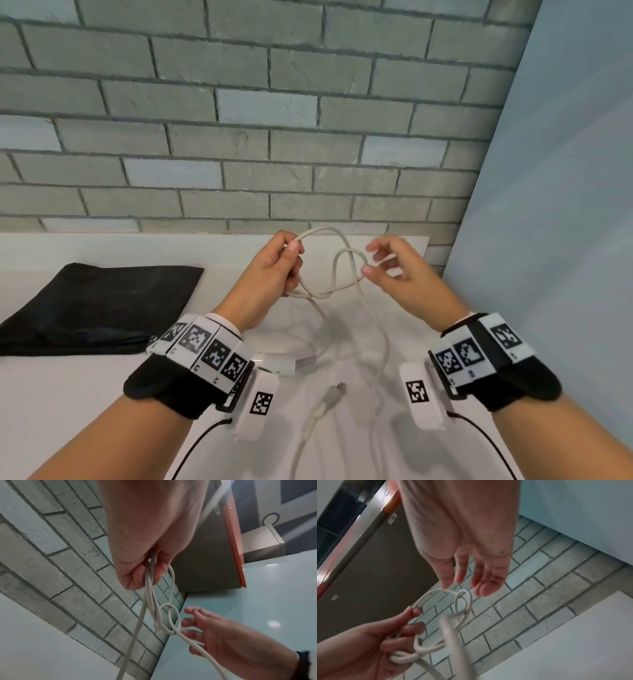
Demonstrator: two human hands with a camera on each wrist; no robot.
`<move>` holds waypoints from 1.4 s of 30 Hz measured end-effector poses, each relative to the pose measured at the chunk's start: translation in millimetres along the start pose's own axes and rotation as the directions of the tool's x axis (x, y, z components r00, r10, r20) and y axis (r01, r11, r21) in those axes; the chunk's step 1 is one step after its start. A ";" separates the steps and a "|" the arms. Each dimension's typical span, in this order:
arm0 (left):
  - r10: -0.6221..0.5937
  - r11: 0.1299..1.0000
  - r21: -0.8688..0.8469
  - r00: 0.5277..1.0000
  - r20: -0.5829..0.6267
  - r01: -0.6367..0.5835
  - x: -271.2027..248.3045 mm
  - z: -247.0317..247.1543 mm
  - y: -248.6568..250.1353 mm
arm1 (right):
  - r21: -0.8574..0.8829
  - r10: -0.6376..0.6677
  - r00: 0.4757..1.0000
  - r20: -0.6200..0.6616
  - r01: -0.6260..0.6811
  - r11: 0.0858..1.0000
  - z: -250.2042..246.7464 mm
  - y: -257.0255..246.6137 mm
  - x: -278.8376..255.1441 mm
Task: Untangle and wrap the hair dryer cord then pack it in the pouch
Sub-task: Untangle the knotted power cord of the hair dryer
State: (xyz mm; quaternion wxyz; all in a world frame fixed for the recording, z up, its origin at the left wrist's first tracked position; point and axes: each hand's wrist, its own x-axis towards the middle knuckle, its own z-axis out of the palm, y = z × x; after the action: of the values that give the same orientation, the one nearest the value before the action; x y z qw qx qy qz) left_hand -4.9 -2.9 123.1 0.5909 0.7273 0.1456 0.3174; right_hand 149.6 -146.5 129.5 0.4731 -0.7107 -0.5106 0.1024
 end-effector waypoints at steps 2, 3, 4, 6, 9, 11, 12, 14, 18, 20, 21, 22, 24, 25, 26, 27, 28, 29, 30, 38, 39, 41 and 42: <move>0.001 1.000 -0.030 1.000 0.012 -0.001 -1.1 2.3 1.2 | -0.113 -0.005 0.998 -0.063 -0.002 0.994 5.6 0.4 5.7; 0.002 0.998 -0.058 1.000 0.010 -0.001 -1.4 3.4 1.9 | -0.106 0.012 0.999 -0.046 -0.017 0.994 9.9 1.1 7.0; 0.002 0.995 -0.100 1.000 -0.003 -0.003 -1.7 3.5 2.8 | -0.044 0.040 0.999 -0.029 -0.041 0.998 13.9 0.6 6.9; -0.015 0.970 -0.242 0.998 -0.064 -0.001 -1.0 0.1 2.8 | 0.122 0.133 0.990 0.037 -0.136 0.983 18.3 -1.5 4.2; -0.116 0.875 -0.484 0.975 -0.189 0.010 2.8 -11.1 -4.3 | 0.297 0.199 0.966 0.166 -0.242 0.924 22.8 -3.9 -1.9; -0.245 0.775 -0.629 0.947 -0.206 0.064 2.2 -17.1 -10.8 | 0.376 0.183 0.973 0.142 -0.224 0.899 25.1 -5.0 -3.8; -0.321 0.750 -0.649 0.929 -0.187 0.128 1.4 -19.2 -14.9 | 0.390 0.175 0.980 0.098 -0.199 0.899 25.4 -5.6 -3.5; -0.440 0.827 -0.447 0.887 -0.140 0.339 -0.8 -22.9 -21.3 | 0.358 0.175 0.985 0.005 -0.165 0.919 24.4 -5.4 -0.8; -0.168 0.885 0.387 0.953 -0.253 0.259 -1.5 -24.1 -6.1 | 0.087 0.140 0.990 0.018 -0.141 0.986 20.2 -6.8 3.0; 0.046 0.809 0.587 0.990 -0.131 0.040 -0.5 -16.4 13.2 | -0.041 0.097 0.992 0.075 -0.094 0.995 22.8 -14.6 2.4; 0.046 0.757 0.654 0.998 -0.033 -0.013 0.8 -11.8 21.4 | -0.065 0.072 0.992 0.100 -0.066 0.996 24.4 -18.9 2.0; -0.006 0.712 0.701 0.998 0.055 -0.035 2.2 -7.8 27.0 | -0.070 0.053 0.991 0.121 -0.044 0.997 25.7 -22.9 1.7; -0.128 0.734 0.678 0.976 0.177 -0.027 3.7 -4.7 31.3 | -0.058 0.037 0.988 0.147 -0.029 0.998 26.7 -28.2 0.4; -0.154 0.773 0.634 0.964 0.216 -0.019 5.1 -5.9 30.7 | -0.026 0.043 0.986 0.158 -0.040 0.999 26.4 -29.0 0.0; -0.172 0.824 0.566 0.955 0.244 0.004 7.1 -6.7 28.9 | 0.024 0.059 0.983 0.173 -0.064 0.998 26.3 -29.0 -0.3; -0.178 0.884 0.466 0.950 0.257 0.039 8.7 -6.8 28.0 | 0.079 0.080 0.978 0.195 -0.096 0.992 26.2 -28.2 -0.5; -0.165 0.938 0.337 0.955 0.246 0.076 9.7 -7.2 26.2 | 0.123 0.096 0.970 0.223 -0.126 0.984 25.5 -27.6 -1.0; -0.150 0.976 0.185 0.969 0.197 0.114 10.8 -8.1 25.0 | 0.154 0.106 0.961 0.256 -0.149 0.977 25.3 -25.5 -1.6; -0.146 0.989 0.016 0.982 0.121 0.146 13.3 -9.8 24.2 | 0.179 0.108 0.949 0.295 -0.166 0.970 25.3 -22.9 -2.8; -0.183 0.696 -0.717 0.959 -0.215 -0.027 30.3 -62.2 27.1 | 0.381 0.115 0.803 0.584 -0.396 0.835 35.3 2.9 -22.8; -0.191 0.699 -0.713 0.948 -0.253 -0.050 30.2 -64.0 22.8 | 0.396 0.106 0.801 0.589 -0.401 0.826 36.0 2.4 -23.7; -0.261 0.753 -0.657 0.904 -0.339 -0.029 30.2 -70.2 12.1 | 0.399 0.109 0.825 0.554 -0.378 0.835 35.3 -0.4 -23.4; -0.294 0.817 -0.576 0.875 -0.385 0.021 29.3 -75.1 6.8 | 0.392 0.127 0.856 0.500 -0.354 0.849 33.5 -2.0 -21.8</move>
State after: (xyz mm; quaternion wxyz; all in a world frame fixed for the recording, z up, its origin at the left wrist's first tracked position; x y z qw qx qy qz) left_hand -31.5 70.1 145.6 0.7495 0.4135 0.2436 0.4560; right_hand 117.3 -145.4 105.9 0.4804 -0.5897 -0.4706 0.4473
